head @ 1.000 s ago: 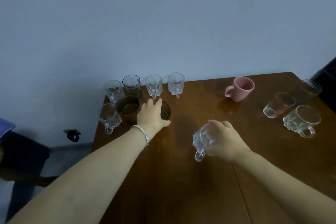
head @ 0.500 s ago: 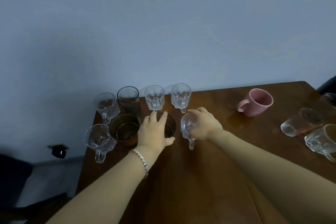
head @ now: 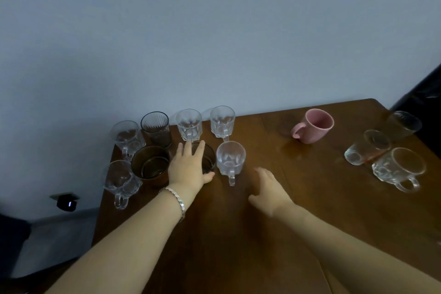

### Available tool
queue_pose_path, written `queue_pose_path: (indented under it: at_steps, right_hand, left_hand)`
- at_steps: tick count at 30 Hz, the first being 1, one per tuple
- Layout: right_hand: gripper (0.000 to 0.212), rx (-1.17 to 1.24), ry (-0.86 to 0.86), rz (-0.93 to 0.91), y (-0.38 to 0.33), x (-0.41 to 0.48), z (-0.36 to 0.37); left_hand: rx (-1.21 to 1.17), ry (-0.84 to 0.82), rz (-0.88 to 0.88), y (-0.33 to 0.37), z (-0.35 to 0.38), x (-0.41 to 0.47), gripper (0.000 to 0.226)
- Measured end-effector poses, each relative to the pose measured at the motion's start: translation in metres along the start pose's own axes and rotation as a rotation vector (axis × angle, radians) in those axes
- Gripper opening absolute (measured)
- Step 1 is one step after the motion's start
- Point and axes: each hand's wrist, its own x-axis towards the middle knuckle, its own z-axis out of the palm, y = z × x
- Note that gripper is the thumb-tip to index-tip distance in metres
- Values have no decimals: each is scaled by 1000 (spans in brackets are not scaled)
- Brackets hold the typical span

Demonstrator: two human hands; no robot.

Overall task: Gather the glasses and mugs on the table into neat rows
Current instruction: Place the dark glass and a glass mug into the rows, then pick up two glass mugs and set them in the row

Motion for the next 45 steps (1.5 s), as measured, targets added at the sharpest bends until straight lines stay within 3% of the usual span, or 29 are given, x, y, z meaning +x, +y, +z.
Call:
queue_pose_path:
  at_steps: [3,5,12,18,23,25,26,29,31,38,42,45]
  right_hand:
    - [46,0,-155,94,35,-42,-1]
    - [39,7,-233,132,60,-69,-3]
    - [38,-52,-342,108,130,-155,-40]
    - [35,-57,-175,25,222,-225,-111]
    - [37,-93,250,153,326,-271,-168]
    - [48,-75,399,308,366,-271,-183]
    - [64,-64,409,404,382,-267,-187]
    - [111,74,294,608,410,-247,-190]
    - [117,197,261,633,419,-233,-183]
    - [79,194,301,441,441,-241,-179]
    - [81,214,348,237,441,-273,-183]
    - [86,240,400,112,429,-291,-194]
  left_hand:
    - [88,42,14,9,-1,-15,82]
    - [121,57,55,25,-3,-35,75]
    - [76,-301,232,116,12,-135,39]
    - [-44,-367,292,212,47,-211,38]
    - [-116,-339,262,289,70,-256,36]
    - [-132,-314,235,310,76,-269,36]
    - [-137,-299,220,318,78,-274,36]
    - [-141,-265,179,337,82,-285,35]
    - [-148,-251,159,347,82,-293,35]
    - [-181,-307,125,372,96,-311,41]
    - [-248,-510,-1,394,119,-323,79]
    - [-156,-558,-39,410,137,-329,89]
